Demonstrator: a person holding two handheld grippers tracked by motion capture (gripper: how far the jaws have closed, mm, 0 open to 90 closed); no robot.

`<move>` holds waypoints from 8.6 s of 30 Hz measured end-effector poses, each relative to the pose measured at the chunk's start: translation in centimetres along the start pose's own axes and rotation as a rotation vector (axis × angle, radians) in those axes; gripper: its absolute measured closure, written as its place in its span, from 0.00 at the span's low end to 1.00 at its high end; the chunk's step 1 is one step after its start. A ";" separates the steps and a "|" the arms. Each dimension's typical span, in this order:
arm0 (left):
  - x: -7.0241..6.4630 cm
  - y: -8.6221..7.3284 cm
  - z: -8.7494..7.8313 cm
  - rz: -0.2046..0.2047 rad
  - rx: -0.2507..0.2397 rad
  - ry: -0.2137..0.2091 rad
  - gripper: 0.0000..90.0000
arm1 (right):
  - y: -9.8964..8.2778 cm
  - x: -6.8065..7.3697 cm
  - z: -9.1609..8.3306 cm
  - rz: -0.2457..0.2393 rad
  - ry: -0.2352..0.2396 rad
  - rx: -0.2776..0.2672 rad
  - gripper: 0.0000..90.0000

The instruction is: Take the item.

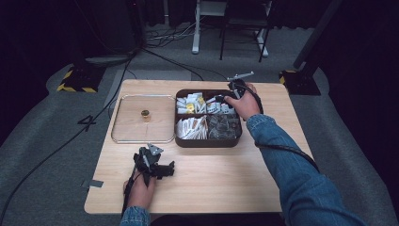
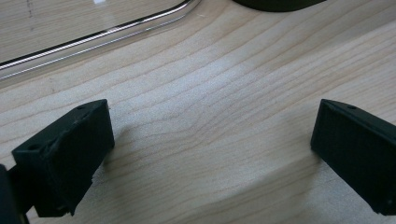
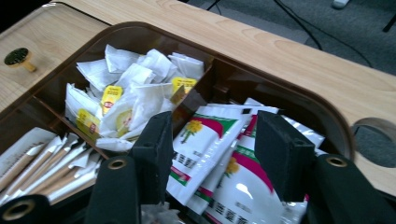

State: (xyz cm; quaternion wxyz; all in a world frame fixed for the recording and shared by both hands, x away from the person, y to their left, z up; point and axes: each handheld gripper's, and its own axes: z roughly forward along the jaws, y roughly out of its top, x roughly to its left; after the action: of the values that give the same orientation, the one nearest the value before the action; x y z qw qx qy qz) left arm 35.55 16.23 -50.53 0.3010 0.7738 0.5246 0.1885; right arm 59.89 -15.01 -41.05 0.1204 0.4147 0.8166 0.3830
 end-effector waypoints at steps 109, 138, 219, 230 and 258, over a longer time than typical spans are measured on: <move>0.7 0.5 0.4 0.036 0.002 -0.031 0.00 | -3.3 -2.5 -14.7 0.067 0.071 -0.126 0.99; 0.7 0.5 0.4 0.034 0.001 -0.030 0.00 | -10.4 -7.2 -16.3 0.108 -0.025 -0.042 0.99; 0.7 0.4 0.3 0.035 0.002 -0.032 0.00 | -18.6 0.3 -16.9 -0.149 0.121 0.005 0.33; 0.7 0.4 0.3 0.034 0.002 -0.032 0.00 | -21.3 2.3 -15.1 -0.184 0.170 0.046 0.31; 0.7 0.4 0.4 0.034 0.002 -0.032 0.00 | -25.1 4.3 -12.1 -0.300 0.132 0.019 0.11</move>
State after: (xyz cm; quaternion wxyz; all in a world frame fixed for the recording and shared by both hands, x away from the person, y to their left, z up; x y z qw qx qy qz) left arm 36.33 16.72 -50.55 0.3055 0.7857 0.5066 0.1805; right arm 36.31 -27.19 -50.51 0.1182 0.2632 0.8792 0.3793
